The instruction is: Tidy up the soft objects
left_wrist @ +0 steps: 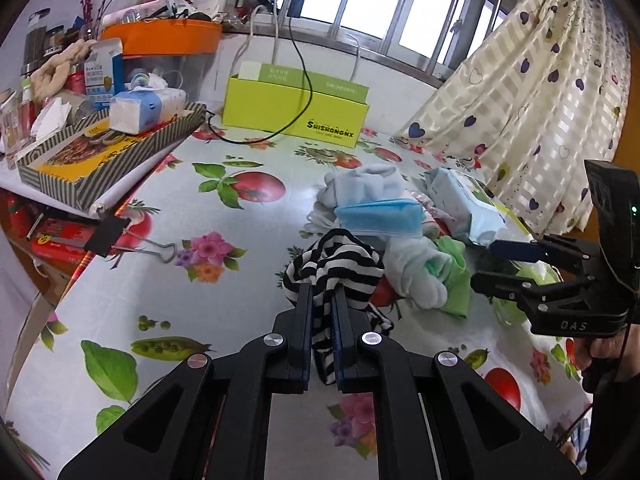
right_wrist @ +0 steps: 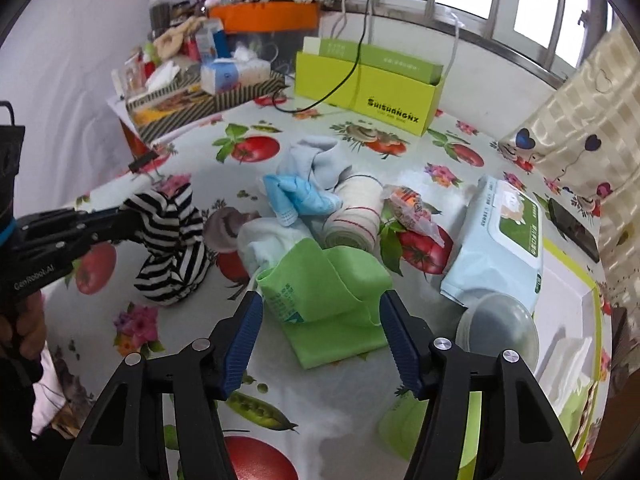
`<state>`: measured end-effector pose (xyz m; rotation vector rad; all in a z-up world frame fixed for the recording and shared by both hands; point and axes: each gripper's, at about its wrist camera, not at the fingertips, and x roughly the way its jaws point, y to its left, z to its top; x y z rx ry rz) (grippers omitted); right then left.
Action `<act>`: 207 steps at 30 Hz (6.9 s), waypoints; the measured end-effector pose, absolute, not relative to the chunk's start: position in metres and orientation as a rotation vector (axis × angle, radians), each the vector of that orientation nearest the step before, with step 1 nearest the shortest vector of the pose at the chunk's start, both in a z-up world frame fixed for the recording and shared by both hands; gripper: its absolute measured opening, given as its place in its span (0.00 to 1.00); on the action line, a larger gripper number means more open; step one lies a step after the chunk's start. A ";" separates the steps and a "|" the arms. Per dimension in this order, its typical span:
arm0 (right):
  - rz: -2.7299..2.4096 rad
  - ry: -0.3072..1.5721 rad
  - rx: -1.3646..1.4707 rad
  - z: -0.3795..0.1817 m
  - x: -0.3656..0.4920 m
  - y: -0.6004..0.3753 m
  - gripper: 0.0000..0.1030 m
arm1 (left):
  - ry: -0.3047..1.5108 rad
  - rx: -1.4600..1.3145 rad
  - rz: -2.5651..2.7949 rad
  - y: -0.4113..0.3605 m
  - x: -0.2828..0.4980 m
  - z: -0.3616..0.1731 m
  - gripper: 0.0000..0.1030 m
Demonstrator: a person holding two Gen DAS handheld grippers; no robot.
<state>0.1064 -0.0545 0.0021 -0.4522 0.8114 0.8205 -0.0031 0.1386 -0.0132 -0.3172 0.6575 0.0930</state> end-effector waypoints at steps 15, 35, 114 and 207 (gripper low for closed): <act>0.870 0.772 -0.409 0.011 0.098 -0.034 0.59 | 0.594 -0.374 0.155 0.165 -0.017 -0.003 0.08; 0.942 0.794 -0.808 -0.021 0.107 0.024 0.19 | 0.595 -0.392 0.130 0.167 -0.013 -0.008 0.08; 0.567 0.584 -0.044 0.052 0.111 -0.319 0.11 | 0.517 -0.126 -0.312 -0.063 0.063 0.094 0.08; 0.509 0.851 -0.126 -0.025 0.207 -0.272 0.58 | 0.678 -0.153 -0.338 -0.087 0.110 0.051 0.41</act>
